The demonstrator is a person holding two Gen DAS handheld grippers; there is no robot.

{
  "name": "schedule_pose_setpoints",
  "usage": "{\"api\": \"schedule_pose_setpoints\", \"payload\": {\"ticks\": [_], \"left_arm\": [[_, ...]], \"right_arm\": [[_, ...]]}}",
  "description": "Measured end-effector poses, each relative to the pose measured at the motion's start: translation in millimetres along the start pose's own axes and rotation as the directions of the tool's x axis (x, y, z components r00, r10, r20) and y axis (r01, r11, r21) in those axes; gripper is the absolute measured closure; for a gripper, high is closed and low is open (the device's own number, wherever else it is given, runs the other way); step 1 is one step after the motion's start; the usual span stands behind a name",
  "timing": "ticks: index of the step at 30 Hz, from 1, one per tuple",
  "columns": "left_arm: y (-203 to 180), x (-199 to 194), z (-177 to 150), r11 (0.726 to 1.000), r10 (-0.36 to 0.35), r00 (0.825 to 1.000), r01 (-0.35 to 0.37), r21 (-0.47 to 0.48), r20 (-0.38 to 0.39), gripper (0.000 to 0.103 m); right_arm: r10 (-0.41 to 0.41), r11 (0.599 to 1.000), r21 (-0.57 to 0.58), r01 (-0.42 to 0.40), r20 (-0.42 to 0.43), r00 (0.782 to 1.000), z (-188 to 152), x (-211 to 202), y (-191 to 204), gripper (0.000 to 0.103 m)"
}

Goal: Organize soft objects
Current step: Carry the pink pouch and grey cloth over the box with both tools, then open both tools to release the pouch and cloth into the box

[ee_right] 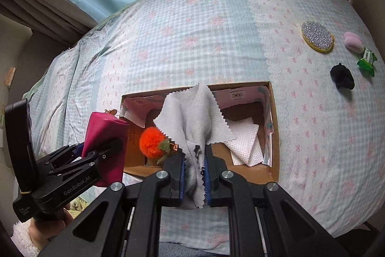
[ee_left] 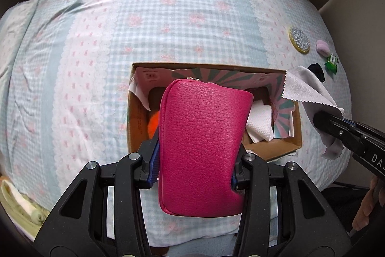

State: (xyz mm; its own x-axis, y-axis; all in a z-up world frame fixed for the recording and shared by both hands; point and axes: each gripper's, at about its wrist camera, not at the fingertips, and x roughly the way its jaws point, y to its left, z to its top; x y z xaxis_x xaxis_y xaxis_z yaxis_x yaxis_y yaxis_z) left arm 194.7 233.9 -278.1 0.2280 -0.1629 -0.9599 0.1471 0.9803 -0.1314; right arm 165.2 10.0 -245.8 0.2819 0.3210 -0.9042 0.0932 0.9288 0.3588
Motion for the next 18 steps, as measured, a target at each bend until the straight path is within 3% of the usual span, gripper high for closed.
{"api": "schedule_pose_setpoints", "payload": {"ticks": [5,9,18], "left_arm": [[3.1,36.3,18.7,1.000,-0.012,0.996,0.012,0.007,-0.085,0.063],[-5.8,71.0,31.8,0.999,-0.032,0.986,0.035,0.019,-0.166,0.063],[-30.9,131.5,45.2,0.995,0.019,0.954,0.011,0.097,-0.299,0.063]], "right_arm": [[0.024,0.996,0.091,-0.012,-0.135,0.991,15.7,45.0,-9.0,0.091],[-0.008,0.995,0.097,0.029,-0.202,0.979,26.4,70.4,-15.7,0.091],[0.069,0.969,0.247,0.000,-0.273,0.959,38.3,114.0,-48.4,0.091]]}}
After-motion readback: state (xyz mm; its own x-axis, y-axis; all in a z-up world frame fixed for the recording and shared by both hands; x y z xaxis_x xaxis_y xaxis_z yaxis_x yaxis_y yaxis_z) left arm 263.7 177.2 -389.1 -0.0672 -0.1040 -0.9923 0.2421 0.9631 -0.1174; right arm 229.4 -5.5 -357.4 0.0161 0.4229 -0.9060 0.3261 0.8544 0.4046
